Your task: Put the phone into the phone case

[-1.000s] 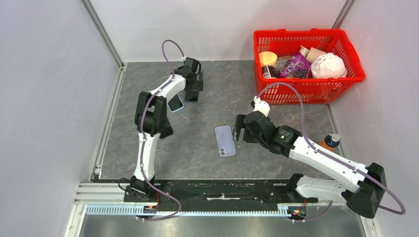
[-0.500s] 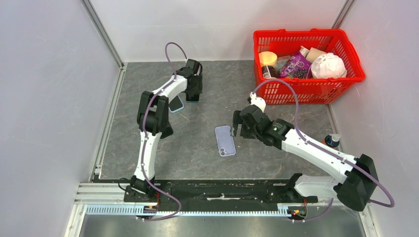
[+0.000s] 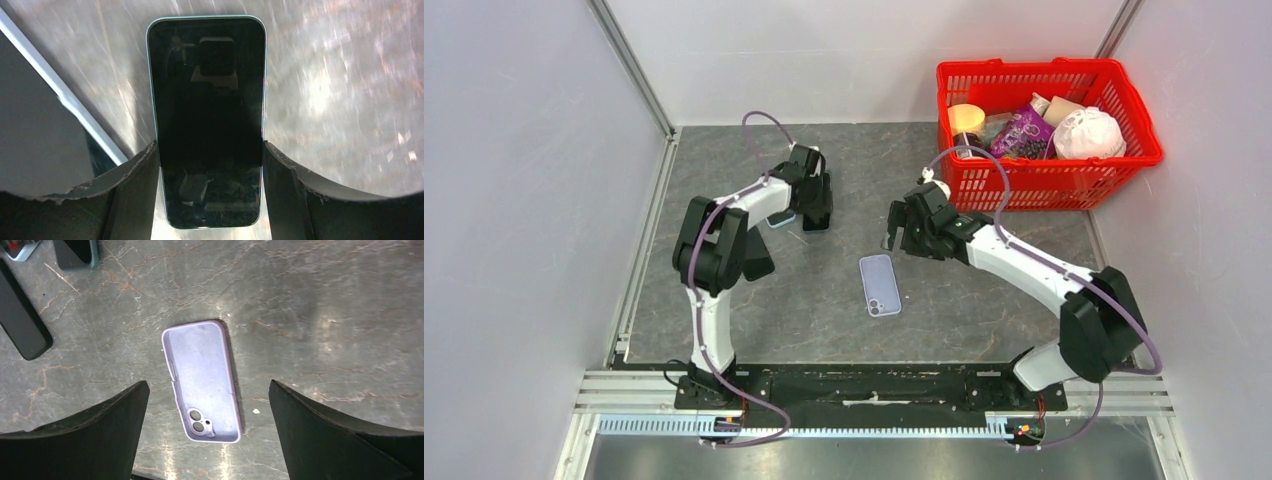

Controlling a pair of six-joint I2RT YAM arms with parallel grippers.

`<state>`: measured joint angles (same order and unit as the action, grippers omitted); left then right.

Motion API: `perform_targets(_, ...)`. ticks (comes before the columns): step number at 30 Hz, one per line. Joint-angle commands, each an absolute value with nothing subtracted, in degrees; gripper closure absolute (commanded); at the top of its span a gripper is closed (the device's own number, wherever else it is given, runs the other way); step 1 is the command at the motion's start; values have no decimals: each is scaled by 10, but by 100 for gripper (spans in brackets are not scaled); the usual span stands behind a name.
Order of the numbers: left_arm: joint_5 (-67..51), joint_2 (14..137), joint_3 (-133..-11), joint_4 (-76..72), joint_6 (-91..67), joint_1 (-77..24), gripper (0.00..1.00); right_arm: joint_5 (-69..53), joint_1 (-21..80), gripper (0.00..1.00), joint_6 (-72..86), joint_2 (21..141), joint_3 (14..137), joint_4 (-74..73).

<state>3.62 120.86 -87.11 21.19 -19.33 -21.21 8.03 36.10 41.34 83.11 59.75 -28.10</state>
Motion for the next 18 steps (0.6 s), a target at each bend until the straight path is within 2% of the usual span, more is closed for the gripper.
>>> perform_targets(1,-32,1127,-743,186,-281,-250,76,29,349,3,407,875,652,-236)
perform_targets(9,-69,1011,-565,110,-352,-269,76,-43,312,7,435,992,723,-202)
perform_targets(18,-98,956,-486,55,-386,-288,76,-126,312,18,483,1097,765,-126)
